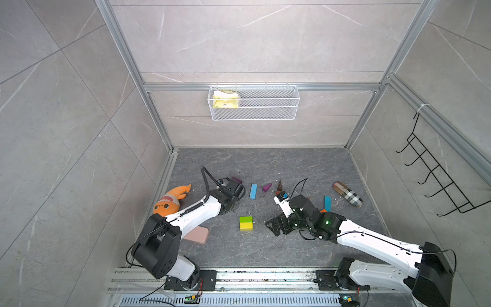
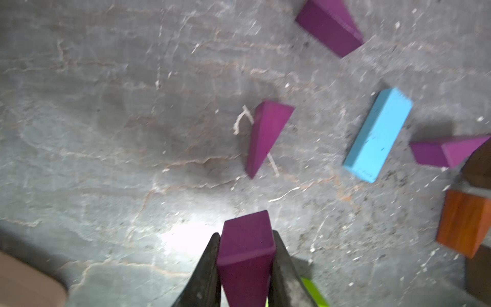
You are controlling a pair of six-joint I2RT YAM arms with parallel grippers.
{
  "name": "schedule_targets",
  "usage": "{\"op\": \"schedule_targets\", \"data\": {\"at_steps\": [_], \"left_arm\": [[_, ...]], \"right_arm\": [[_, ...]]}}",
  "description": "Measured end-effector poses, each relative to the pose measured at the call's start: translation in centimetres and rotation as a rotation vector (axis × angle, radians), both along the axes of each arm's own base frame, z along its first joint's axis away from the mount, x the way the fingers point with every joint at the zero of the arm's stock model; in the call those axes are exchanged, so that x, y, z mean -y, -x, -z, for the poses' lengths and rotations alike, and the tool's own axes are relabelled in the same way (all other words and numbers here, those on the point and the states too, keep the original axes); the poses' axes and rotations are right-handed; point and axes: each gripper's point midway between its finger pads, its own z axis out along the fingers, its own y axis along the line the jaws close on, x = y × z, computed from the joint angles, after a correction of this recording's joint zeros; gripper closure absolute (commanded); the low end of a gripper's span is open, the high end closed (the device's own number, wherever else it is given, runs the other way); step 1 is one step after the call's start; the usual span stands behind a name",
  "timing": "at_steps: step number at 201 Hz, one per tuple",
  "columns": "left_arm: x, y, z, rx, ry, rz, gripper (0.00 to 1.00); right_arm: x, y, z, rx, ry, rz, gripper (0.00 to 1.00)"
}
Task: Assemble a small pinwheel with building blocks
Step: Assemble the building block at the center of the board.
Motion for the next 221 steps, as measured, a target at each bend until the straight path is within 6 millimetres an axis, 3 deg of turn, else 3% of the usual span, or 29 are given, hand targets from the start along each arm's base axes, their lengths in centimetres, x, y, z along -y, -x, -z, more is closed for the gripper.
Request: {"op": "schedule_targets", "data": {"at_steps": [54, 128, 221], "left_arm": [[2.1, -0.9, 0.4, -0.019, -0.016, -0.006, 0.87], [2.2, -0.4, 2.5, -0.092, -0.067, -0.012, 0.84], [3.0, -0.7, 4.1, -0.139, -0.084, 0.021, 0.81]], "right_arm": [[0.7, 0.3, -0.6, 0.009, -0.020, 0.005, 0.00], [0.9, 0.9, -1.3, 0.020, -0.049, -0.009, 0.00], [1.1, 1.1, -0.8, 0.008, -0.040, -0.011, 0.00]]}}
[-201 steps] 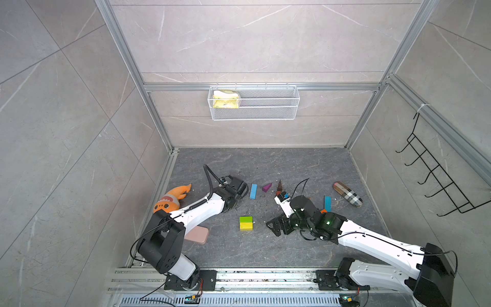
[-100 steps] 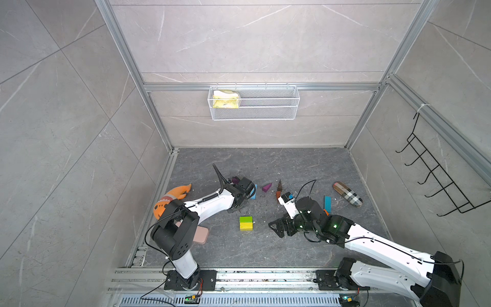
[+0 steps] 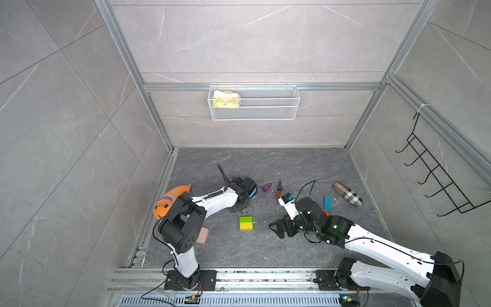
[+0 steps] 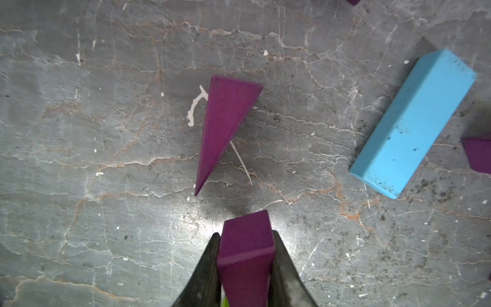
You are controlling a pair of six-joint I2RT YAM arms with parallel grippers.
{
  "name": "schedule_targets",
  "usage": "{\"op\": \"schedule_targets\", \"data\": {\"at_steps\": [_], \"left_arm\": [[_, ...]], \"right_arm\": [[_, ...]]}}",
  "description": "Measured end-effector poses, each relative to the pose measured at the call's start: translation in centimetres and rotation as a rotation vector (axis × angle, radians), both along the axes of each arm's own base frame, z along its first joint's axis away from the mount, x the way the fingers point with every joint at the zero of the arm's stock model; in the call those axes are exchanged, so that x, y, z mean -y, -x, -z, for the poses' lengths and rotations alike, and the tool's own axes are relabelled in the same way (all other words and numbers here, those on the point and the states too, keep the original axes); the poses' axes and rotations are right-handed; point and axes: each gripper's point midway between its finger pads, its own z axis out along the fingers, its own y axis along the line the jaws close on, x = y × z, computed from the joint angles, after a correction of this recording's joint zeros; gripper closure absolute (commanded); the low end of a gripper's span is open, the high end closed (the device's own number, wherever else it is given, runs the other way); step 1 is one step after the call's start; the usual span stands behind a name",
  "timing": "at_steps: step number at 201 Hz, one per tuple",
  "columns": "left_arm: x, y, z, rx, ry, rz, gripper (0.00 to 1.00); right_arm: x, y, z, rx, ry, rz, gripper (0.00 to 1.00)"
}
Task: Assemble a small pinwheel with building blocks
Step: Assemble the building block at the center of the board.
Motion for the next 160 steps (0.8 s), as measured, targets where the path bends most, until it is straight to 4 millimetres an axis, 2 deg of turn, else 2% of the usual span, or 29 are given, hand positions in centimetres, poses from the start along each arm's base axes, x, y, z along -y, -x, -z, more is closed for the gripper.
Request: {"op": "schedule_targets", "data": {"at_steps": [116, 160], "left_arm": [[0.2, 0.3, 0.2, -0.026, -0.005, 0.042, 0.78], [0.0, 0.6, 1.5, -0.063, -0.034, 0.054, 0.77]], "right_arm": [[0.1, 0.1, 0.2, -0.003, 0.004, 0.000, 0.00], [0.2, 0.1, 0.4, -0.007, 0.008, 0.000, 0.00]]}}
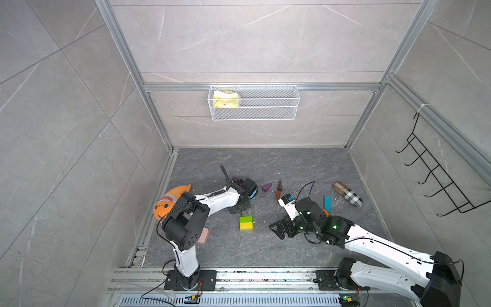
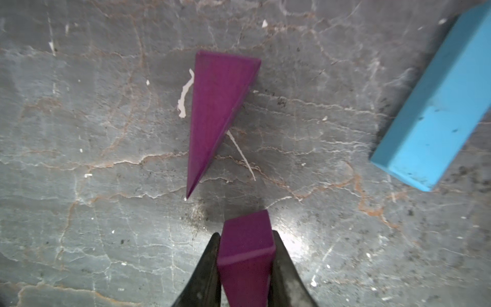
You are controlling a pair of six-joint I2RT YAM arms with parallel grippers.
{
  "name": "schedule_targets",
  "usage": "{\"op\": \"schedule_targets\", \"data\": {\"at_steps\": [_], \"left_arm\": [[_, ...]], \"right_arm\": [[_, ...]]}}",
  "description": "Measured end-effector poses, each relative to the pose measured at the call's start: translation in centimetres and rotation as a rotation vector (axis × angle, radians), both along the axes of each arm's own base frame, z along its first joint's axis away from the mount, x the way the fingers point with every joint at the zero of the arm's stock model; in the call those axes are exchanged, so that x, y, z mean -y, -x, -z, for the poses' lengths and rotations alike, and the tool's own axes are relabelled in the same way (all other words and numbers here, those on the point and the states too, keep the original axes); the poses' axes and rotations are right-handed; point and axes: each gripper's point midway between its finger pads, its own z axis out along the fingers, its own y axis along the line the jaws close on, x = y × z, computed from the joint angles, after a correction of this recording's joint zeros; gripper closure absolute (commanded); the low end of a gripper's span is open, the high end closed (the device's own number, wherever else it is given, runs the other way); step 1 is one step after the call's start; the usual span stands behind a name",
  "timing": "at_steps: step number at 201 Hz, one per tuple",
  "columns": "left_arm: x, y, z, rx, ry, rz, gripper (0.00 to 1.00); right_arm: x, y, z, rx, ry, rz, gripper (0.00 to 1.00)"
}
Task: Assemble a small pinwheel with building blocks
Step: Assemble the building block at the center of the board.
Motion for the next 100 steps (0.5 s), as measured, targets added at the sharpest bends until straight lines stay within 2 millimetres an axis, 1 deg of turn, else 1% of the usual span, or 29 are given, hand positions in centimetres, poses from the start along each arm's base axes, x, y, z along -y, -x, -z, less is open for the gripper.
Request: {"op": "schedule_targets", "data": {"at_steps": [100], "left_arm": [[-0.17, 0.15, 0.33, -0.013, -0.019, 0.027, 0.74]], "right_arm": [[0.00, 0.00, 0.00, 0.000, 0.000, 0.000, 0.00]]}}
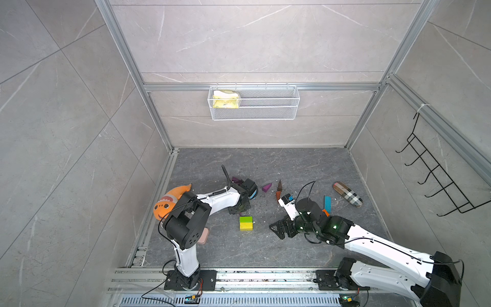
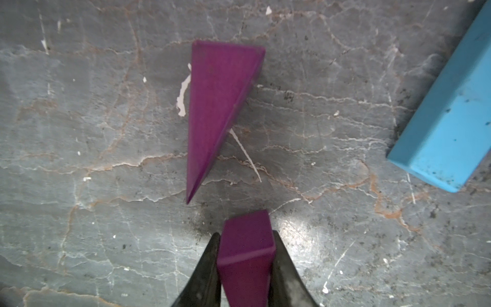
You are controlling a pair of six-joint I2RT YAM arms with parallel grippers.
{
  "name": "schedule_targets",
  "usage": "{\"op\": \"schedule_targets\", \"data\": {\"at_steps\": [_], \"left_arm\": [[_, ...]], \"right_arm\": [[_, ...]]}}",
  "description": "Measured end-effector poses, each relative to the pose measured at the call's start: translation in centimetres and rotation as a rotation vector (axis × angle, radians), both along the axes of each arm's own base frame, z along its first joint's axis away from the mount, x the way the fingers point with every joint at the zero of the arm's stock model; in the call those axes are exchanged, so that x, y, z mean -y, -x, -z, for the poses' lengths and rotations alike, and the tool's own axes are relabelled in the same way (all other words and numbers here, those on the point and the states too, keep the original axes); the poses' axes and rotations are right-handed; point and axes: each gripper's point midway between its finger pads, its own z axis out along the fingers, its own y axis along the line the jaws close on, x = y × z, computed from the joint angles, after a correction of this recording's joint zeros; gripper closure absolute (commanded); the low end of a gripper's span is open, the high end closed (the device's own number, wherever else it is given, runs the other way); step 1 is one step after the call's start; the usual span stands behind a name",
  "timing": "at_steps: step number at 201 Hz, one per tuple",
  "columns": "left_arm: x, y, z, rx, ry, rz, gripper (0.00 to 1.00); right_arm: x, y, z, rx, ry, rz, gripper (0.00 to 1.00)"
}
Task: Assemble a small pinwheel with building blocks
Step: Assemble the building block at the center of the board.
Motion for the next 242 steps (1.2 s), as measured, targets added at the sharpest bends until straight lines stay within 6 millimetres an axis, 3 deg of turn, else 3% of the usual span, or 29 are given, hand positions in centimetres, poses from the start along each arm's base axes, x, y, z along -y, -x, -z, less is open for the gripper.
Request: {"op": "schedule_targets", "data": {"at_steps": [201, 242], "left_arm": [[-0.1, 0.2, 0.0, -0.010, -0.014, 0.031, 0.49], [0.0, 0.0, -1.8, 0.027, 0.012, 0.037, 0.46]], "right_arm": [[0.0, 0.0, 0.0, 0.000, 0.000, 0.000, 0.00], [0.0, 0.0, 0.3, -0.007, 0.007, 0.000, 0.00]]}}
